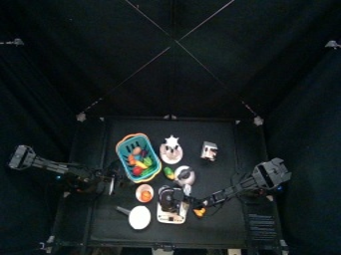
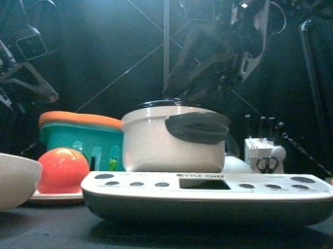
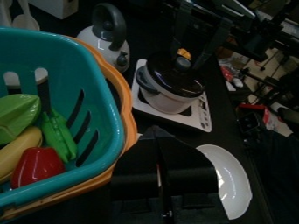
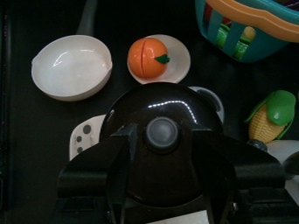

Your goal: Grab pot lid

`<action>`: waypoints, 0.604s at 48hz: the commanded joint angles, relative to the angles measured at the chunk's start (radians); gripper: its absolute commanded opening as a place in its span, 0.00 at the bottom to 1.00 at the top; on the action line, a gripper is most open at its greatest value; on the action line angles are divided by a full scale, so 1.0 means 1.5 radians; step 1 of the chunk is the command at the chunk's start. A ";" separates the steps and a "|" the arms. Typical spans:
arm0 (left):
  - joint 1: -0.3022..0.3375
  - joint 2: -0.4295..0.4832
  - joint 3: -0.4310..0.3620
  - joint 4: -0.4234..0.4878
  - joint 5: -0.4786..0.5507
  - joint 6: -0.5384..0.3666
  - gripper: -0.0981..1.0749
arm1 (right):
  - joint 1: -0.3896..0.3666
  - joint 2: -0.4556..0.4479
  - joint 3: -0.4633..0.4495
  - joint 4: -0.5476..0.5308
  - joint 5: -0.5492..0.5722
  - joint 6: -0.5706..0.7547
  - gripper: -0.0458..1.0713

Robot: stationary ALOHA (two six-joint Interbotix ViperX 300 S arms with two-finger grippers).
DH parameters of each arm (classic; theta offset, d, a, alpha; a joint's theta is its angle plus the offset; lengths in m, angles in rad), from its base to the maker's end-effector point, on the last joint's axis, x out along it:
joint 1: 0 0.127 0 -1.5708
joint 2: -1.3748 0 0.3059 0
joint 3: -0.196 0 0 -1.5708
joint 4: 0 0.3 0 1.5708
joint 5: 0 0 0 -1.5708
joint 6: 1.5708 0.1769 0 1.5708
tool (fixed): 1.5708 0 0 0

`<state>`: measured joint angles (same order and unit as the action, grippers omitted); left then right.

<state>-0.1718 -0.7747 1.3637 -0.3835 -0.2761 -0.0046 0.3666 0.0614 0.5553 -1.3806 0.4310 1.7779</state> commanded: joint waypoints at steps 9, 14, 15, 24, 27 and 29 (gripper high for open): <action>-0.001 0.001 -0.007 0.000 -0.003 0.000 0.23 | -0.003 -0.009 -0.011 0.000 0.013 0.000 0.74; -0.001 0.001 -0.007 0.000 -0.003 0.000 0.23 | -0.003 -0.009 -0.009 0.002 0.015 0.001 0.71; -0.001 0.001 -0.007 0.000 -0.003 0.000 0.23 | -0.003 -0.010 -0.008 0.002 0.015 0.000 0.71; -0.001 0.001 -0.007 0.000 -0.003 0.000 0.23 | -0.003 -0.010 -0.008 0.003 0.015 0.001 0.65; -0.001 0.001 -0.007 0.000 -0.003 0.000 0.23 | -0.003 -0.010 -0.008 0.003 0.015 0.000 0.63; 0.000 0.001 -0.007 0.000 -0.003 0.000 0.23 | -0.003 -0.010 -0.011 0.002 0.015 0.000 0.62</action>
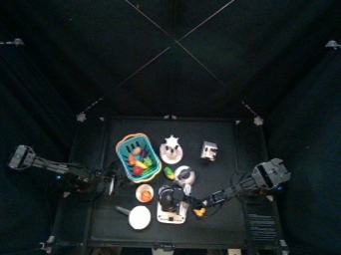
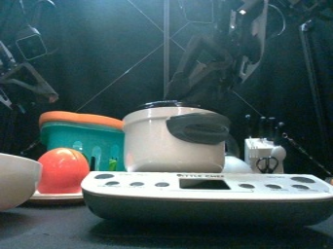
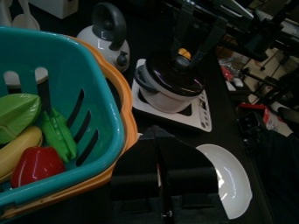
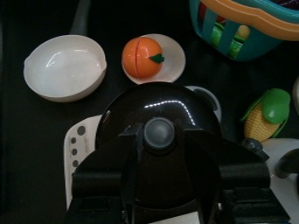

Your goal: Grab pot lid

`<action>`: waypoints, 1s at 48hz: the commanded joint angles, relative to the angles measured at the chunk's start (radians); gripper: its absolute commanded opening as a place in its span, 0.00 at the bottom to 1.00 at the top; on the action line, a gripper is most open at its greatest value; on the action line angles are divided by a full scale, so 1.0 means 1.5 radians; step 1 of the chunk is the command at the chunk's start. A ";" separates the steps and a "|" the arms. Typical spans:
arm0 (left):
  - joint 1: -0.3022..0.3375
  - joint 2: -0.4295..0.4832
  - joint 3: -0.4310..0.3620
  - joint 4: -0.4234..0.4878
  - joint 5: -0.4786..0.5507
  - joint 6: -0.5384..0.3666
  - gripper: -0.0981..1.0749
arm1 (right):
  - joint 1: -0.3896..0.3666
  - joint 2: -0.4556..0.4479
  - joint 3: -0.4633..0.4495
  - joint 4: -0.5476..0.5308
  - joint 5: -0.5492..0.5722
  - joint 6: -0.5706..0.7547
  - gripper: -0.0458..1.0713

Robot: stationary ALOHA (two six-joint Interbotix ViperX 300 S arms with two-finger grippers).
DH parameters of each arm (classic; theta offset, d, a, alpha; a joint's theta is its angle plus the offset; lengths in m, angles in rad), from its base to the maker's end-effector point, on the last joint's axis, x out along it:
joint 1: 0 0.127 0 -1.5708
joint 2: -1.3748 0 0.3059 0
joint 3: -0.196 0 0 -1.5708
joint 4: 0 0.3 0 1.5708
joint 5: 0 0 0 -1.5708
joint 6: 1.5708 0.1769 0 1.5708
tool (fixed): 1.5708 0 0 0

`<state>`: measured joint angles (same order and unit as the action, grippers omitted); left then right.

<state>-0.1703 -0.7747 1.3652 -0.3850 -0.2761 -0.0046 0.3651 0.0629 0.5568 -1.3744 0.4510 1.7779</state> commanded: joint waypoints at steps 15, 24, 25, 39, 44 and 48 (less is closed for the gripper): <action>-0.001 0.001 -0.008 0.001 -0.003 0.000 0.23 | 0.003 -0.030 -0.018 -0.006 0.022 -0.001 0.62; -0.002 0.001 -0.008 0.001 -0.003 0.000 0.23 | 0.003 -0.036 -0.021 -0.006 0.024 -0.001 0.62; -0.001 0.001 -0.008 0.001 -0.003 0.000 0.23 | 0.003 -0.036 -0.022 -0.006 0.024 -0.001 0.62; -0.002 0.000 -0.008 0.001 -0.003 0.000 0.23 | 0.006 -0.040 -0.024 -0.006 0.025 0.000 0.62; -0.001 0.001 -0.008 0.001 -0.003 0.000 0.23 | 0.006 -0.041 -0.022 -0.006 0.024 -0.001 0.62; -0.002 0.001 -0.008 0.001 -0.003 0.000 0.23 | 0.006 -0.041 -0.022 -0.006 0.024 -0.001 0.62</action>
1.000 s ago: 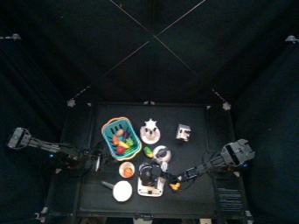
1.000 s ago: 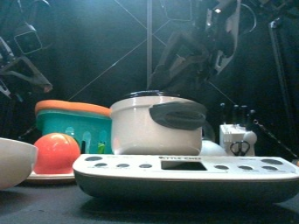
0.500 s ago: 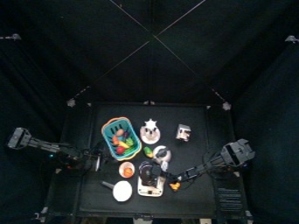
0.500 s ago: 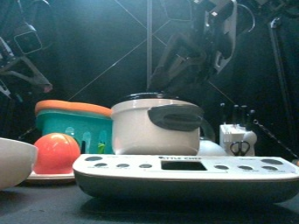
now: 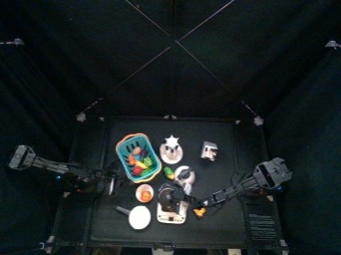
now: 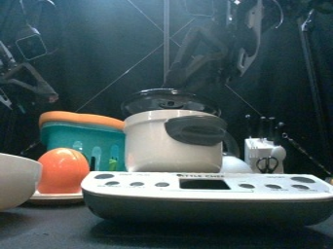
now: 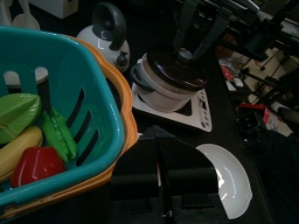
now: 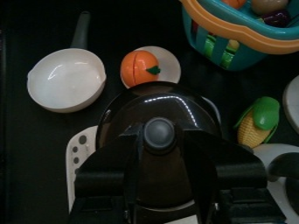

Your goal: Grab pot lid

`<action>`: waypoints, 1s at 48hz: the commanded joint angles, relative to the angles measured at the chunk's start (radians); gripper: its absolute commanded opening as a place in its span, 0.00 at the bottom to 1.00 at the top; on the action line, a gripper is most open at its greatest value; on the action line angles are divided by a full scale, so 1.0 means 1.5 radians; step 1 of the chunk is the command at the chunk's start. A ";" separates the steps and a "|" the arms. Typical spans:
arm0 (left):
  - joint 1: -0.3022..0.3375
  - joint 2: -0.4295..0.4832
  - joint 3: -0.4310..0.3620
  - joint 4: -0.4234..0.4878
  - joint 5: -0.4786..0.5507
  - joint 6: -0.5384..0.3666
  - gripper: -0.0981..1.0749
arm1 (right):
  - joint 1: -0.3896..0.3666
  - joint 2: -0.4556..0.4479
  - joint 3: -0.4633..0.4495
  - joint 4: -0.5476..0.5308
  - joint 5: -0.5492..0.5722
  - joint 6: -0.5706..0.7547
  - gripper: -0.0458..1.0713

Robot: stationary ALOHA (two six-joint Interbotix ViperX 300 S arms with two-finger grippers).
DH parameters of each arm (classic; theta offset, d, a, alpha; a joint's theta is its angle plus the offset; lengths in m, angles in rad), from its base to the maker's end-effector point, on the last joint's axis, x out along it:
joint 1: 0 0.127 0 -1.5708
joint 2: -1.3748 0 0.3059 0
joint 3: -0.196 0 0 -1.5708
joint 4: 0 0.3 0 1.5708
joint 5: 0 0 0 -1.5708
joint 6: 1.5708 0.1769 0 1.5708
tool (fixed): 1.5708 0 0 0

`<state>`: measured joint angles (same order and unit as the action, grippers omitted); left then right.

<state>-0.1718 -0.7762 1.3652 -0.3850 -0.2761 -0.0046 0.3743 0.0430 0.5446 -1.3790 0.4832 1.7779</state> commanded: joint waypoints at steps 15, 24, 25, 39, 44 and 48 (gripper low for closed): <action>-0.001 0.002 -0.008 -0.006 -0.003 0.000 0.23 | 0.006 -0.058 -0.006 -0.004 0.033 0.000 0.62; -0.001 0.002 -0.008 -0.007 -0.003 -0.001 0.23 | 0.010 -0.064 -0.005 -0.003 0.045 0.000 0.62; -0.001 0.002 -0.008 -0.008 -0.002 -0.001 0.23 | 0.010 -0.064 -0.005 -0.003 0.045 0.000 0.62; -0.003 0.002 -0.008 -0.009 -0.002 -0.001 0.23 | 0.009 -0.064 -0.004 -0.001 0.045 0.000 0.62; -0.003 0.002 -0.008 -0.012 0.002 -0.001 0.23 | 0.011 -0.064 -0.004 0.000 0.047 0.000 0.62; -0.003 0.002 -0.008 -0.016 0.002 0.000 0.23 | 0.011 -0.064 -0.004 0.002 0.057 0.000 0.62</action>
<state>-0.1749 -0.7747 1.3652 -0.4050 -0.2684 -0.0061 0.3896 -0.0184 0.5492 -1.3760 0.5522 1.7779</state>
